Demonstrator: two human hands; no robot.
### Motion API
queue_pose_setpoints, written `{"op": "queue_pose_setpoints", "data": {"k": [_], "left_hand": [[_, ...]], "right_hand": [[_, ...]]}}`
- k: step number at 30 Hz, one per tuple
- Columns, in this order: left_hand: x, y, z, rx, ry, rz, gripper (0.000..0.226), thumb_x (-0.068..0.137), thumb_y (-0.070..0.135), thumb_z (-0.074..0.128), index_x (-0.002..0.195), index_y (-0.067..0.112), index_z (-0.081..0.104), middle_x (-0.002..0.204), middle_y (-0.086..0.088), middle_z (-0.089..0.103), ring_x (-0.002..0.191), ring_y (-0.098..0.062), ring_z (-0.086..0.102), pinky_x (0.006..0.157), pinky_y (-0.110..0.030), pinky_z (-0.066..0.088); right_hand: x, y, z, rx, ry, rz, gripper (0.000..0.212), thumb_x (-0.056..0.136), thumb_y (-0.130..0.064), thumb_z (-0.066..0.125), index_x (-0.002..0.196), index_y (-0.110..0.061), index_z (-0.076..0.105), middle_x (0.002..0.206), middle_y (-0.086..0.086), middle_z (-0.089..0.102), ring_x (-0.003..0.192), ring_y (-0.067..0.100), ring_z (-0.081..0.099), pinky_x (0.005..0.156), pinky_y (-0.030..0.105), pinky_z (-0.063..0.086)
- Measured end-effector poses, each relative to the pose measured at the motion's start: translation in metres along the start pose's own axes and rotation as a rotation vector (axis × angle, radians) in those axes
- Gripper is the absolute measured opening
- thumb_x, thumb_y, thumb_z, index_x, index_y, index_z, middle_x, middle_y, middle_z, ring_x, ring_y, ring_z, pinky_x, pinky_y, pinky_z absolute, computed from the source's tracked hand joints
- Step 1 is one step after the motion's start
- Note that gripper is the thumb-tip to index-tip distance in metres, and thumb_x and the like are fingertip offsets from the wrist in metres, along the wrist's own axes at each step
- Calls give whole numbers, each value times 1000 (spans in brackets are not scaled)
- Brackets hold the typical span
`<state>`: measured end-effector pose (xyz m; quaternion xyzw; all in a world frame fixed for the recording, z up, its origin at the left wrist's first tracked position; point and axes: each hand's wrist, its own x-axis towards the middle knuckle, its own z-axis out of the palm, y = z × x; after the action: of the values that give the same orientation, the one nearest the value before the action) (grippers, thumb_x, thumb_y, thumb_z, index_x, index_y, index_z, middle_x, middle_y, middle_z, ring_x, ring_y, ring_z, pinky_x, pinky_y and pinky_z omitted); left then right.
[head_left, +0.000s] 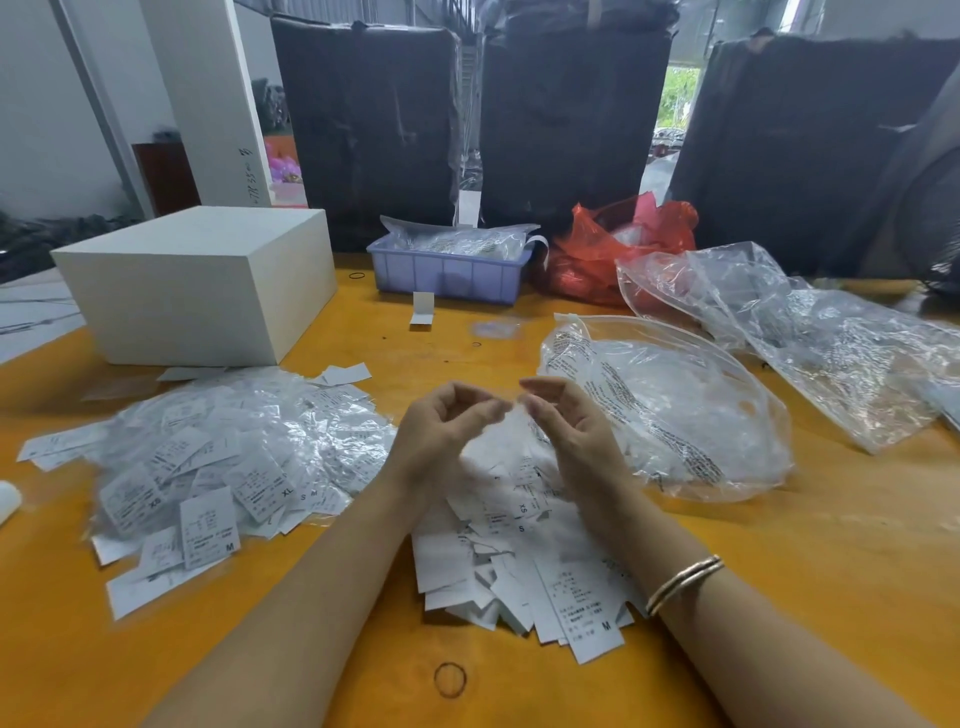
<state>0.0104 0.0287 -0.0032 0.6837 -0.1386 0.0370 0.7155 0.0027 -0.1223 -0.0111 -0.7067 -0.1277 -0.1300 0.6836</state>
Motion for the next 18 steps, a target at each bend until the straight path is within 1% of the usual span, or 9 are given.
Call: {"op": "queue_pose_setpoints", "data": {"k": [2, 4, 5, 7, 9, 11, 14, 16, 18], "left_hand": [[3, 0, -5, -49, 91, 0, 5, 88, 11, 63, 88, 13, 59, 82, 4, 74, 82, -9, 68, 73, -22, 49], [4, -2, -8, -81, 176, 7, 8, 88, 9, 62, 89, 16, 58, 78, 4, 73, 78, -6, 68, 68, -17, 48], [5, -2, -9, -90, 207, 13, 11, 86, 9, 64, 91, 18, 60, 77, 5, 72, 75, -3, 66, 65, -14, 48], [5, -3, -9, -107, 238, 25, 17, 83, 8, 68, 93, 21, 64, 78, 5, 66, 73, 1, 63, 64, -12, 49], [5, -4, -10, -97, 245, 36, 20, 82, 7, 70, 94, 23, 65, 77, 5, 63, 71, 3, 61, 65, -12, 49], [5, -4, -10, -80, 242, 49, 22, 81, 7, 70, 95, 23, 66, 76, 5, 61, 70, 4, 60, 65, -11, 49], [5, -4, -9, -65, 227, 65, 23, 81, 6, 70, 97, 22, 65, 73, 6, 57, 68, 3, 58, 67, -10, 48], [3, -3, -9, -21, 212, 86, 24, 81, 6, 70, 98, 23, 65, 71, 9, 55, 69, 2, 57, 68, -11, 47], [2, -3, -7, 52, 204, 125, 24, 81, 7, 70, 98, 23, 64, 70, 10, 55, 69, 1, 55, 69, -12, 47]], "right_hand": [[-2, 2, 2, -356, -24, -80, 23, 93, -13, 54, 114, -23, 56, 110, -1, 62, 106, 14, 56, 94, 28, 44], [-4, 8, 6, -770, -173, -149, 40, 91, -20, 55, 131, -20, 49, 127, -1, 57, 120, 13, 48, 106, 31, 29], [-6, 10, 8, -940, -255, -173, 47, 90, -25, 54, 135, -21, 45, 133, -2, 54, 124, 12, 43, 107, 29, 20], [-8, 12, 11, -1107, -327, -198, 47, 90, -34, 50, 136, -25, 45, 134, -4, 54, 124, 13, 42, 103, 29, 14], [-9, 8, 12, -1165, -289, -243, 38, 91, -41, 46, 125, -26, 55, 125, -5, 61, 116, 14, 50, 100, 31, 15], [-10, 4, 11, -1196, -247, -291, 35, 94, -46, 42, 112, -26, 64, 114, -6, 66, 106, 14, 57, 101, 32, 16], [-11, 2, 10, -1192, -189, -348, 32, 97, -40, 40, 99, -22, 66, 98, -5, 70, 91, 15, 62, 103, 34, 26], [-9, 1, 9, -1063, -80, -381, 24, 97, -28, 47, 93, -14, 65, 84, 1, 70, 79, 20, 63, 92, 39, 38], [-6, 0, 6, -893, 30, -365, 17, 95, -19, 51, 91, -8, 64, 79, 7, 68, 74, 25, 63, 80, 43, 45]]}}
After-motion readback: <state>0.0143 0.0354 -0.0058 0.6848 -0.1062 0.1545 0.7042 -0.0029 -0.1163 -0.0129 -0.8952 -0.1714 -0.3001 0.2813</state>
